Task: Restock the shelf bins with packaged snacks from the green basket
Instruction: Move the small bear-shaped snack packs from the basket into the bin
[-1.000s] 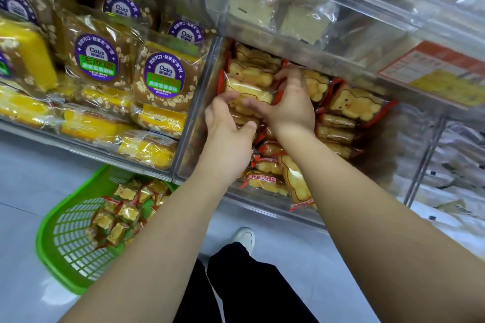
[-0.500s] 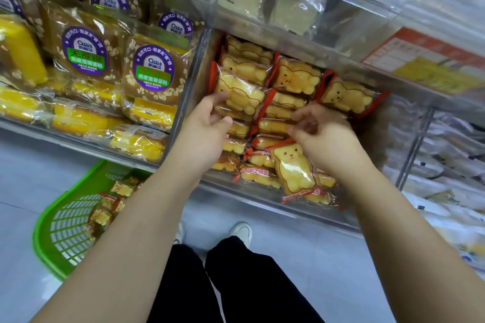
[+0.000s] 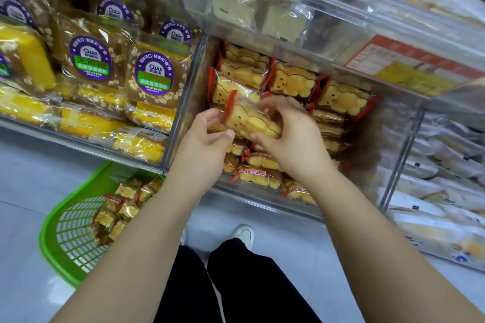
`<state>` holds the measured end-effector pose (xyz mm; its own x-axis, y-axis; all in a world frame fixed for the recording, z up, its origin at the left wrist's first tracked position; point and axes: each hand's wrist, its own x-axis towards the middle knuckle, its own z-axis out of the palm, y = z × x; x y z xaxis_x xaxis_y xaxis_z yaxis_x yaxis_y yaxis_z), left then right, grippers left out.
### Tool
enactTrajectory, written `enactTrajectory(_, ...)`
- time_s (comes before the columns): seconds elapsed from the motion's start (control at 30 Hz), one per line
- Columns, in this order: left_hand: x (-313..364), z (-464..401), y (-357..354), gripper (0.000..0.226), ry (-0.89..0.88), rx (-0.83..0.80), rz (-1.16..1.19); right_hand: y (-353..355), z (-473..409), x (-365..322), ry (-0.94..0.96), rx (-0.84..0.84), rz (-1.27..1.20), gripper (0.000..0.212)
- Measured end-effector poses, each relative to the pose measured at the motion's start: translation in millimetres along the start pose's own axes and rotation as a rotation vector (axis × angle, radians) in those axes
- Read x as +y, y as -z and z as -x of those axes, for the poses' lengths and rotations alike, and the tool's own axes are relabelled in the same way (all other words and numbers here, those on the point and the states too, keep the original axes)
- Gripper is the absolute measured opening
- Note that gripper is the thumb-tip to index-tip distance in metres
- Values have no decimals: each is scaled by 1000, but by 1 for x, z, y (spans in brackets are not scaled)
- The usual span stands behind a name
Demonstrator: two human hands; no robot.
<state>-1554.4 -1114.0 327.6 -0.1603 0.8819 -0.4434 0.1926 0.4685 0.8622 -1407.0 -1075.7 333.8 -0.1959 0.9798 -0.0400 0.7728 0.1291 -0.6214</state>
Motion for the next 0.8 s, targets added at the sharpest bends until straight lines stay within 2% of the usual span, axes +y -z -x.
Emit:
enactTrajectory(0.13,0,-1,-1,60,5,4,104,-31,-24,-10,14,63,47,39)
enactTrajectory(0.2,2,-5,-4,61,10,-41,133,-39,-27,-8,-45,112,75,48)
enactTrajectory(0.27,3,-9,-6,61,54,-75,153,-38,-24,-3,-154,150,-32,62)
enactTrajectory(0.37,3,-15,-4,59,103,-58,205,-31,-13,6,-266,98,-321,69)
enactTrajectory(0.57,8,-11,-3,60,76,-42,163,-42,-22,8,-325,36,-458,67)
enactTrajectory(0.67,7,0,5,52,19,-19,154,-44,-28,7,-382,44,-499,68)
enactTrajectory(0.8,0,21,30,28,-93,-30,247,-29,-14,-2,-451,109,-479,67)
